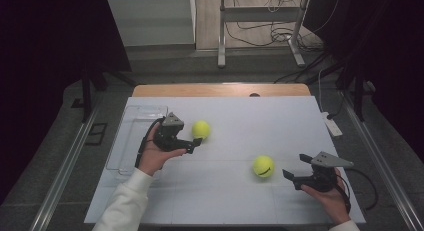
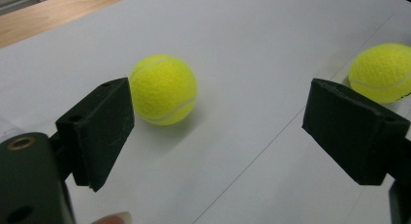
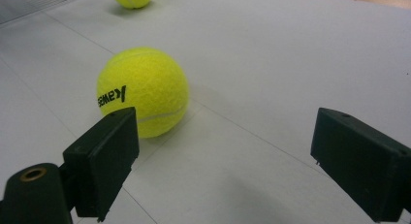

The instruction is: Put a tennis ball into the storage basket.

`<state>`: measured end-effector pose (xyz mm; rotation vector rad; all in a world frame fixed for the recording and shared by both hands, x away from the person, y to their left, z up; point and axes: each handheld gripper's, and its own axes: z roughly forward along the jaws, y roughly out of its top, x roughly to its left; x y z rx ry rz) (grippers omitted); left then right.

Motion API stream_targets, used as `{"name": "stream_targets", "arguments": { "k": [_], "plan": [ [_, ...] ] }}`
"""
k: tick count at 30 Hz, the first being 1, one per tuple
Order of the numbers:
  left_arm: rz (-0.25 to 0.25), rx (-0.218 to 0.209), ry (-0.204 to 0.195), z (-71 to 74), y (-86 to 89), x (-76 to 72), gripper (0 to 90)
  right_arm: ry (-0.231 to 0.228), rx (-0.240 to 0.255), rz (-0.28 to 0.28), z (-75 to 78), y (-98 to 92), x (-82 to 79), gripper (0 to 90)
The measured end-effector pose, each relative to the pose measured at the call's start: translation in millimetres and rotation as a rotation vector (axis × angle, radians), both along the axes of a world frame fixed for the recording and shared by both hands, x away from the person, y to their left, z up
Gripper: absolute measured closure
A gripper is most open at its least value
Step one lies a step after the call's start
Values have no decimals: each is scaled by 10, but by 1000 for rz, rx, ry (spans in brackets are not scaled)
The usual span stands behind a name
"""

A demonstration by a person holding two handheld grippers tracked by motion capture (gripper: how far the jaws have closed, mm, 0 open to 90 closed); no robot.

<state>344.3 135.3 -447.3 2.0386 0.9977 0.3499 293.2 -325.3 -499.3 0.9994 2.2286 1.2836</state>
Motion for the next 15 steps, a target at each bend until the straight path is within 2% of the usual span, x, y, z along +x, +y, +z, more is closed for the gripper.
{"name": "stream_targets", "arguments": {
  "k": [15],
  "plan": [
    [12,-1,16,24,-60,122,121,-10,6,-6,19,-18,-16,103]
  ]
}}
